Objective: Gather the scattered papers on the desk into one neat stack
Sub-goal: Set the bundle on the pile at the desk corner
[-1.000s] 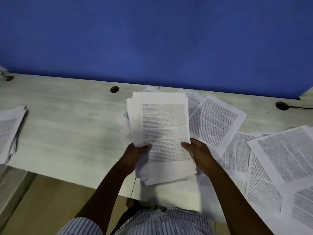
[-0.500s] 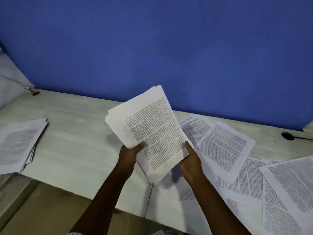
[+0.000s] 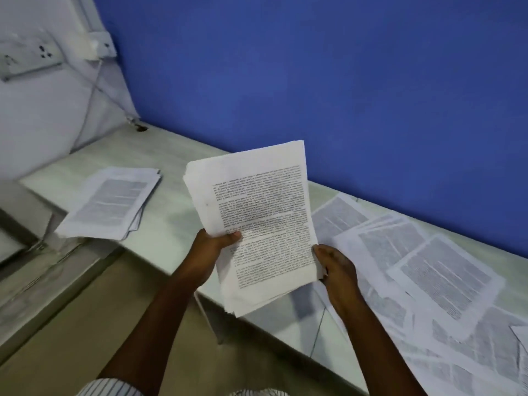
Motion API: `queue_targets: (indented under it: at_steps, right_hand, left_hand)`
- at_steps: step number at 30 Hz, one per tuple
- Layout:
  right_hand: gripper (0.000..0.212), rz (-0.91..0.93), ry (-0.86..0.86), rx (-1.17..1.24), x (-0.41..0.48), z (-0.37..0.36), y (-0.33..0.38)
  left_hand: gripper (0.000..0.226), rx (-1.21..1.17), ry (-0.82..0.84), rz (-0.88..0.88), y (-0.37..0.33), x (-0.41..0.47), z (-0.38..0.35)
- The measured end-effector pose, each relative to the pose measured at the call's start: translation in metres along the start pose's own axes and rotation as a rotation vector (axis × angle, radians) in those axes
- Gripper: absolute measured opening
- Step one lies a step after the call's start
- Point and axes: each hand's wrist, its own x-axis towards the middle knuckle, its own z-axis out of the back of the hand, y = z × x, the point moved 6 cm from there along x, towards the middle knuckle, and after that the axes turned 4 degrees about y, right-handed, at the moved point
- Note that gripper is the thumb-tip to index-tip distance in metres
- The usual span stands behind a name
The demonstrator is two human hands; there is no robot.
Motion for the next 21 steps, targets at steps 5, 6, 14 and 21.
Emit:
queue_targets:
  at_steps: [5,6,14,21]
  right_hand:
    - [0.024,0.000,0.432,-0.321,-0.032,-0.100,0.004]
    - [0.024,-0.016,0.463,-0.327,-0.033,-0.116,-0.002]
    - [0.031,-0.068,0.418,-0.215,-0.016,-0.180,-0.036]
    - [0.023,-0.093,0.491,-0.412,0.027,-0.229,-0.047]
  left_hand:
    - [0.041,-0.054,0.027,0.099,-0.003,-0.024,0.057]
    - [0.036,-0.083,-0.011,0.132,0.000,-0.028,0.065]
    - [0.047,-0.283,0.043,0.231,0.016,-0.052,0.129]
    - [0.042,-0.068,-0.242,0.223,0.030,-0.030,0.173]
